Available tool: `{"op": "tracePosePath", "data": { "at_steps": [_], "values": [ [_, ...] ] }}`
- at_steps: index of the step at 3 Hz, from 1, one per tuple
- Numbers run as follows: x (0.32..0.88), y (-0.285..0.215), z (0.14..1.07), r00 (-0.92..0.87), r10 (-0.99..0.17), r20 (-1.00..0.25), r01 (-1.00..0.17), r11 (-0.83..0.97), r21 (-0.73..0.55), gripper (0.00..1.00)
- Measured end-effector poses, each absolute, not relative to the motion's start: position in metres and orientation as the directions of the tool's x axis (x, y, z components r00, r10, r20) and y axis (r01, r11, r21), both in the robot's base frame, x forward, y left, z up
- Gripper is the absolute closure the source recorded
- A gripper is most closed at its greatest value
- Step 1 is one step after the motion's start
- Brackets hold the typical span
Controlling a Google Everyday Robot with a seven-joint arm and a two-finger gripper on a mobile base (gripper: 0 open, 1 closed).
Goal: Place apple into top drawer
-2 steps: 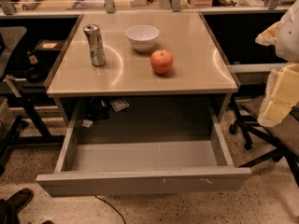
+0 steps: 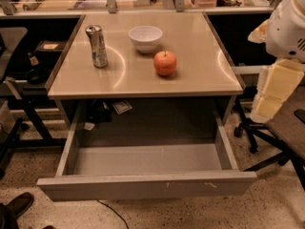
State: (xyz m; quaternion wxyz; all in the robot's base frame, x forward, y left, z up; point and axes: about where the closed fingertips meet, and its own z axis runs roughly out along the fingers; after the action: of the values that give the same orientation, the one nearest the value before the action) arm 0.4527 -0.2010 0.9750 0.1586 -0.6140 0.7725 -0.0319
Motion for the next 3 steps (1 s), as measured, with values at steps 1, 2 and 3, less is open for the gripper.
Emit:
{"op": "tracePosePath", "data": {
  "at_steps": [1, 2, 3],
  "values": [
    [0.467, -0.185, 0.965, -0.165, -0.958, -0.236, -0.948, 0.22, -0.23, 0.0],
    [0.48, -0.169, 0.957, -0.133, -0.952, -0.275, -0.954, 0.198, -0.225, 0.0],
    [0.48, -0.169, 0.957, -0.133, -0.952, -0.275, -0.954, 0.198, -0.225, 0.0]
  ]
}}
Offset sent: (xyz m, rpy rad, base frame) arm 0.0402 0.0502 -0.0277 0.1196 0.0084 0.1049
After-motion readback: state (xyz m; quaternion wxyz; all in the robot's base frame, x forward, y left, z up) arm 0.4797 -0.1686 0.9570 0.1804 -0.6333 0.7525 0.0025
